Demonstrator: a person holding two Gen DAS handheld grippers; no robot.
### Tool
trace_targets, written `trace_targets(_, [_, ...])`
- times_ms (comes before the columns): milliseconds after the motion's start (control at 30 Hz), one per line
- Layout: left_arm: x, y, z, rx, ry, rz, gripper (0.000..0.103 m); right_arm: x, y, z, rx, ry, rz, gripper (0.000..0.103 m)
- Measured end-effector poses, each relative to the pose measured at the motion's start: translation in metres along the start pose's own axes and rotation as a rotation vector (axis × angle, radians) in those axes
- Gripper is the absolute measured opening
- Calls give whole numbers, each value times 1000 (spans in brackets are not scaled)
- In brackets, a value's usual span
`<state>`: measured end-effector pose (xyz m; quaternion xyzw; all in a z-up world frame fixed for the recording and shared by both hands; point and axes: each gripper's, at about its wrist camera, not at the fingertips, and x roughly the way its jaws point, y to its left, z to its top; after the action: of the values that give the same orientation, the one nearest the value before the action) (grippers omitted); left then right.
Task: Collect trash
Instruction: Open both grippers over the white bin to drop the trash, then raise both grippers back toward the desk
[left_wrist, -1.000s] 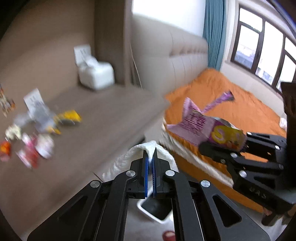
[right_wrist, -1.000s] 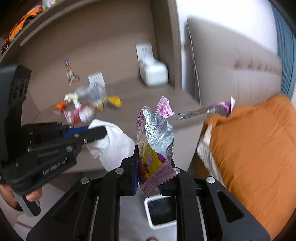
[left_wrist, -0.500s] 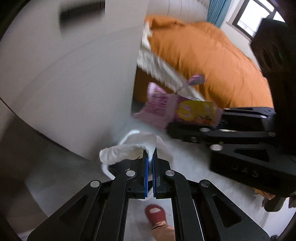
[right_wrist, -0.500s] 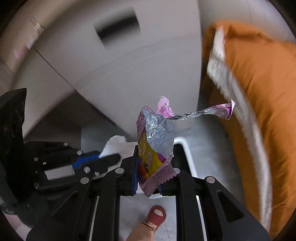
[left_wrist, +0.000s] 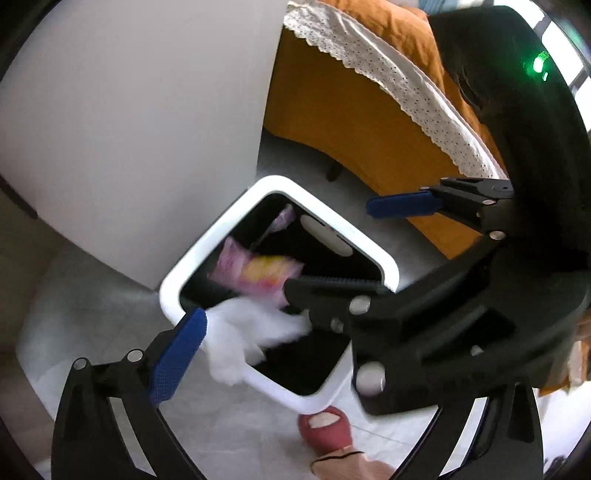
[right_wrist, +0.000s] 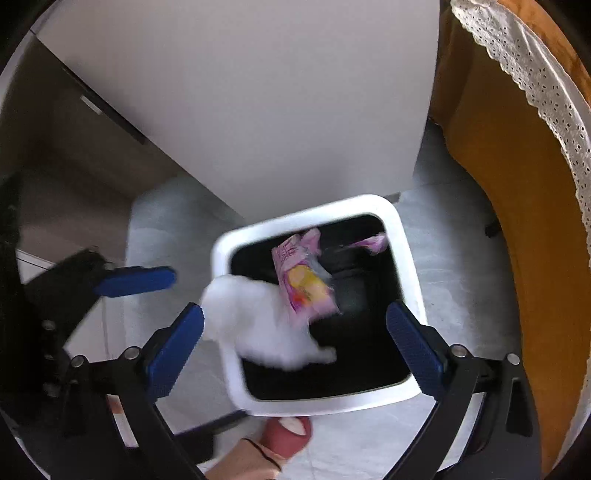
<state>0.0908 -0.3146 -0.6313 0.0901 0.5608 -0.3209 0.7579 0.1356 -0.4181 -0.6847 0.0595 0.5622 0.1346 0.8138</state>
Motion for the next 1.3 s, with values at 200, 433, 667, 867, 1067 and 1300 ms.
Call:
trace_targets(200, [-49,-2,12,-8,-40,21,98,-71,-7,20,22,-37,-20,99])
trace_targets(433, [-185,-16,70,-71,-154,58,98,-202,22,77,34,-156,-2,99])
trace_targets(667, [-342,-23,113,-113,-325,254,98,-335,86,143,-94,-393,13,99])
trace_targets(867, [-432,15,112,-197,-445,412,98,-401,147,181,-211,-568,-19,99])
trace_targets(1067, [-508,72,107,-251,-573,516,98,-418,202,214,-227,-620,81,99])
trace_targets(1300, [-534,162,113,-305,-592,506,98,-396,281,255,-218,-587,68,99])
